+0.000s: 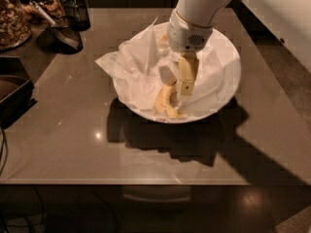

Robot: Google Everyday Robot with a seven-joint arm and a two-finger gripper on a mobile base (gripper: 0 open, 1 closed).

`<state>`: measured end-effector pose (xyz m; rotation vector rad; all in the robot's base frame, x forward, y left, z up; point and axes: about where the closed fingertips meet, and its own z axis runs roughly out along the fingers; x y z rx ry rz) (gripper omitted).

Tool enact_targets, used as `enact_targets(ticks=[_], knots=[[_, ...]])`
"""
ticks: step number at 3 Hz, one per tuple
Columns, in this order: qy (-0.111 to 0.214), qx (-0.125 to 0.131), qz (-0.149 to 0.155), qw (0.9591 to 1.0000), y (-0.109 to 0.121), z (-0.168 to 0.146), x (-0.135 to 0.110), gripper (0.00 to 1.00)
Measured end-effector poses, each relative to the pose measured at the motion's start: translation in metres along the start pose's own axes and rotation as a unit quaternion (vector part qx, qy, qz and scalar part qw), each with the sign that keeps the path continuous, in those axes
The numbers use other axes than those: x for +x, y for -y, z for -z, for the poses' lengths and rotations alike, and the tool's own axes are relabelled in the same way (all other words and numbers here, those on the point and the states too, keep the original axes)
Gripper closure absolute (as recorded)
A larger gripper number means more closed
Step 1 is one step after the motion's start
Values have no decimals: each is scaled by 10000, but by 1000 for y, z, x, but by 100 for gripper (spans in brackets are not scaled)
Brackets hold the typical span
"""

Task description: Pick banana from white bowl

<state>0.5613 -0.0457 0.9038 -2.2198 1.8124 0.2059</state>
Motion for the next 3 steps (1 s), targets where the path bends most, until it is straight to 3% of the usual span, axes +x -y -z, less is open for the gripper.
enact_targets(ticks=[1,2,3], knots=[[240,-173,313,9991,16,-16,19,0],[538,-461,681,9952,25,-32,50,0],[667,-466,1033,9913,19,-36,67,0]])
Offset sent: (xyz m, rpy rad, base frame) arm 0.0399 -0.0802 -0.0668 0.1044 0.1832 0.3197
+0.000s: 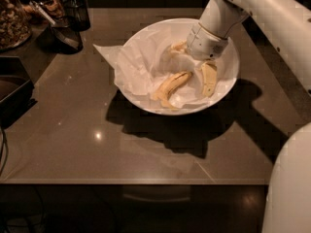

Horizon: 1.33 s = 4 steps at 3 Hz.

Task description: Pick banana from white bowl

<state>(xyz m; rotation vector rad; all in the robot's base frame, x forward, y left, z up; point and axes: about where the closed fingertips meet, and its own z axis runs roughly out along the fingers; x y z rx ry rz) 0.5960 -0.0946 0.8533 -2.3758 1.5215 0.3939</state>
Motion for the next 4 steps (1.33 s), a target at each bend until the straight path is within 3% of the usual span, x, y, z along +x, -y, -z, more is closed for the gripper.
enact_targets(ticks=[1,2,3,4], knots=[[0,-1,3,10000,0,2,-1,0],[-206,253,47,9995,14,20,-17,0],[-547,669,22,9963,38,50,-45,0],[-537,739,32,9958,43,49,-46,0]])
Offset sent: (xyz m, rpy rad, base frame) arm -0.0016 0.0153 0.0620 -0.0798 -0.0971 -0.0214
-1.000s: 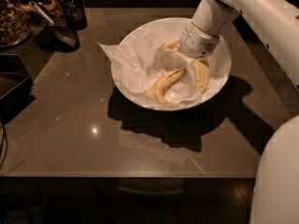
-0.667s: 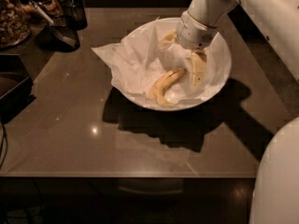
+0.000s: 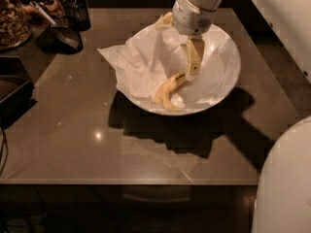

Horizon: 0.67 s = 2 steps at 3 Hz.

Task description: Pick banana from white bowl

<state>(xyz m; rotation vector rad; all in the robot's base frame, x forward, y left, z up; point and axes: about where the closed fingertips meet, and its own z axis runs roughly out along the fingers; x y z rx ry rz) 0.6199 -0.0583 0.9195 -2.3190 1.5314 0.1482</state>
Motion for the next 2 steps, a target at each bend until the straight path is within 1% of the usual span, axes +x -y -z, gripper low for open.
enact_targets(ticks=[1,2], knots=[[0,0,0,10000,0,0,0,17],[76,43,-98,9999,1,-3,0,16]])
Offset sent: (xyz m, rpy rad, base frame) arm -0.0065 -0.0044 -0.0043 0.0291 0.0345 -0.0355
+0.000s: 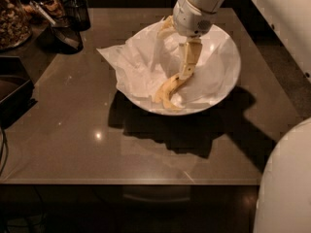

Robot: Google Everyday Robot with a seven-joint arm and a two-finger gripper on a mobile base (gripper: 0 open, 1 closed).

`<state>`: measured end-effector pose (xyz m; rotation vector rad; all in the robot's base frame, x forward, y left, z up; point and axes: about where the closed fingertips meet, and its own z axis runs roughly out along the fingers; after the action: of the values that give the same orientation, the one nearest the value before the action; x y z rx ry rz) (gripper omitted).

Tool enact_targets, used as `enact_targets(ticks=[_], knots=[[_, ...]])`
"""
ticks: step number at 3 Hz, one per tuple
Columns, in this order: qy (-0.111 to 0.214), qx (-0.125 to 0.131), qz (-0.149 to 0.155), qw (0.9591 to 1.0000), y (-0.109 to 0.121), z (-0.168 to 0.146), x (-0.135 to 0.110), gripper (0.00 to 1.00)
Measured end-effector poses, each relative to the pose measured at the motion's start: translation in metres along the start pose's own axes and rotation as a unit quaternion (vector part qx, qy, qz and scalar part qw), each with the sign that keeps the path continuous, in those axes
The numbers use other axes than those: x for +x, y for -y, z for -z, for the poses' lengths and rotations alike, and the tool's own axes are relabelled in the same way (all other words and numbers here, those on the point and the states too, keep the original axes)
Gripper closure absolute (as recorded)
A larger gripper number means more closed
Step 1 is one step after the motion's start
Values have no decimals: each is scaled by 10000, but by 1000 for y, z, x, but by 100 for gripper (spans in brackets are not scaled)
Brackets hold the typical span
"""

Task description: Pick banana from white bowl

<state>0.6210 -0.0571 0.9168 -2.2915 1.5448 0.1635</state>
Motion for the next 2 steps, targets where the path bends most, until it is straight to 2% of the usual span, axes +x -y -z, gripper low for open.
enact_targets(ticks=[1,2], knots=[[2,1,-2,10000,0,0,0,5],[2,1,-2,10000,0,0,0,5]])
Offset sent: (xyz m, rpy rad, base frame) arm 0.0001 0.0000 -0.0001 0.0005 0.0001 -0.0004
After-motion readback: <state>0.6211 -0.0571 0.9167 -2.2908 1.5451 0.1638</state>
